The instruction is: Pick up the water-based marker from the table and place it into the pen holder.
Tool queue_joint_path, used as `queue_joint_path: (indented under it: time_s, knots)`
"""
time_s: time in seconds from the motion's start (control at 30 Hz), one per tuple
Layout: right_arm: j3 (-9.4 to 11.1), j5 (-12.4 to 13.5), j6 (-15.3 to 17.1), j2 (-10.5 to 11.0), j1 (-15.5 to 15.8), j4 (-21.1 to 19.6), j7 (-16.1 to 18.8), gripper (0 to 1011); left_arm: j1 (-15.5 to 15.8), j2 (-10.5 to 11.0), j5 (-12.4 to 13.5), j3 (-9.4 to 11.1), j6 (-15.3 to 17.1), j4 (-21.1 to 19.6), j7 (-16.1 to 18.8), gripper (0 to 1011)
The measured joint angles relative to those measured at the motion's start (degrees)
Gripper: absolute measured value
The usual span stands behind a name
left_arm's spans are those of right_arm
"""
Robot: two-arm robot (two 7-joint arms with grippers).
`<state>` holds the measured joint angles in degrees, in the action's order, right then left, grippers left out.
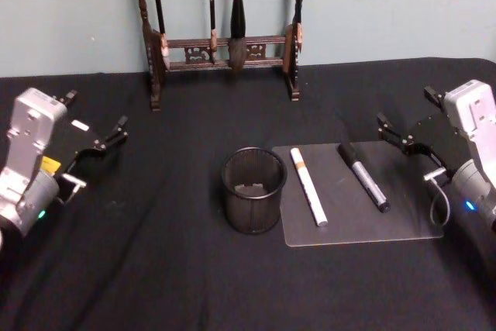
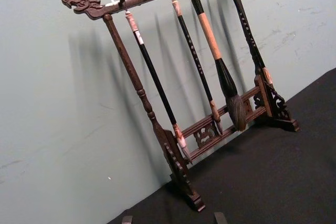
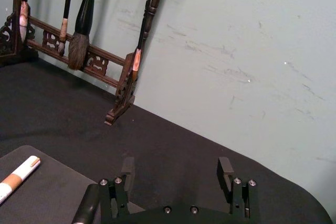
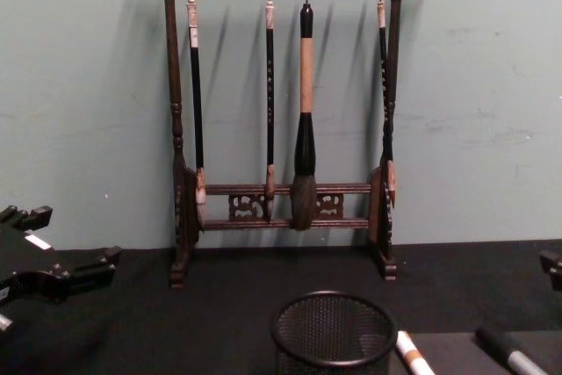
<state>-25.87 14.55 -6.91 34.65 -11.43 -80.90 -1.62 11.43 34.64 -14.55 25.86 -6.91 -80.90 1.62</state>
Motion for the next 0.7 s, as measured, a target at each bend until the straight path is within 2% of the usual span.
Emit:
queue_joint_path:
  time_s: [0.7]
  knots:
    - [0.05,-0.01,0.01,-0.03,0.01,0.00,0.07,1002,0.00,0.00,0.00,0.00,0.00,0.00,0.00,1001]
